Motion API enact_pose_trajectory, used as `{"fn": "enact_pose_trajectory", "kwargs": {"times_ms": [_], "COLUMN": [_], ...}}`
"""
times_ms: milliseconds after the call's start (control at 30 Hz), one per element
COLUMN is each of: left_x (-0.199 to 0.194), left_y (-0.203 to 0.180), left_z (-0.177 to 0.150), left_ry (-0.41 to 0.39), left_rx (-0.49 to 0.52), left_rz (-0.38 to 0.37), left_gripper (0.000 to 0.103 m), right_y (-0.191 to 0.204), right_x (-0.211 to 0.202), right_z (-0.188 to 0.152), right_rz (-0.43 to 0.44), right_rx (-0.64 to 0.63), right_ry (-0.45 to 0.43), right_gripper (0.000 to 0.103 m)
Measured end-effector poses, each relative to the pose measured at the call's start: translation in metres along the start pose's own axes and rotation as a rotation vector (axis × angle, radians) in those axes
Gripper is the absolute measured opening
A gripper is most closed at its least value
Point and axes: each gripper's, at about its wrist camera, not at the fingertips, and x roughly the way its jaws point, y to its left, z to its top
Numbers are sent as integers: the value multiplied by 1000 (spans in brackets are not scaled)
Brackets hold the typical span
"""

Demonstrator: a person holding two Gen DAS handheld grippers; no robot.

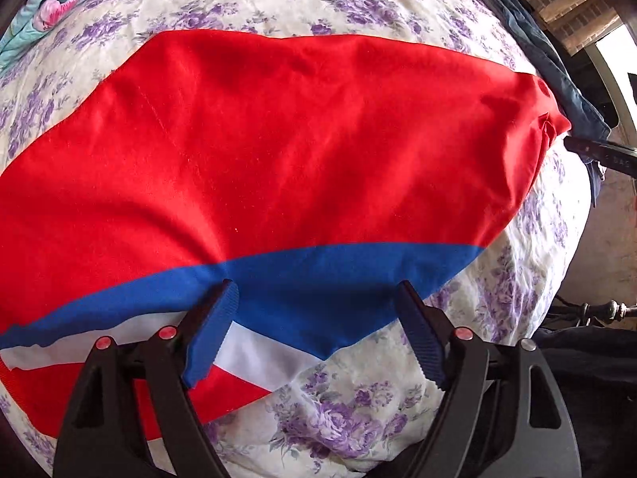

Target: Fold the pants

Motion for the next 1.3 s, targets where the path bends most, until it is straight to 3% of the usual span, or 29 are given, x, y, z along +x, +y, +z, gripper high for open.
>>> {"fn": "enact_pose_trajectory", "kwargs": {"times_ms": [100, 200, 267, 333, 400, 433, 533, 633, 667, 700, 733, 800, 833, 867, 1000, 1133, 1233, 1267, 1300], "left_x": [-2, -5, -8, -13, -23, -26, -43, -57, -58, -57, -54, -52, -52, -53, -38, -32, -33, -35, -39], "left_y": [8, 12, 16, 20, 31, 34, 47, 68, 76, 84, 90, 96, 97, 97, 93, 112, 122, 123, 121], "left_z": [-4, -6, -7, -10, -17, -17, -21, -25, -28, -29, -30, -29, -29, -29, -26, -29, -32, -30, -29], "left_ry": [-30, -49, -59, -64, -69, -72, -114, -157, -161, -156, -148, -145, -149, -155, -112, -118, -117, -109, -103], "left_rx": [-29, -55, -82, -110, -143, -165, -245, -327, -356, -380, -402, -422, -426, -430, -419, -482, -500, -492, -473], "left_rz": [-36, -56, -69, -76, -80, -83, -78, -72, -72, -74, -63, -37, -35, -35, 2, -90, -146, -143, -126], "left_gripper": [78, 78, 78, 75, 68, 66, 64, 63, 60, 49, 41, 8, 0, 0, 0, 1, 1, 1, 1], "right_y": [54, 129, 184, 235, 275, 288, 312, 326, 325, 326, 326, 326, 327, 326, 335, 336, 323, 314, 303], "right_x": [-34, -38, -32, -16, 3, 13, 36, 45, 48, 49, 49, 46, 45, 43, 58, 71, 50, 37, 23], "right_z": [25, 66, 90, 110, 124, 128, 130, 127, 124, 126, 128, 133, 136, 139, 148, 147, 151, 152, 151], "right_rz": [201, 358, 453, 536, 573, 588, 595, 590, 584, 584, 586, 568, 553, 539, 510, 506, 456, 453, 473], "right_rx": [-155, -354, -486, -578, -649, -675, -753, -817, -825, -823, -810, -791, -780, -768, -747, -765, -758, -748, -738], "right_ry": [-106, -191, -199, -152, -81, -42, 39, 67, 71, 77, 71, 44, 22, -1, 29, 76, 36, -1, -24], "right_gripper": [68, 69, 69, 67, 46, 41, 37, 35, 14, 5, 5, 5, 4, 2, 2, 4, 22, 35, 37]}}
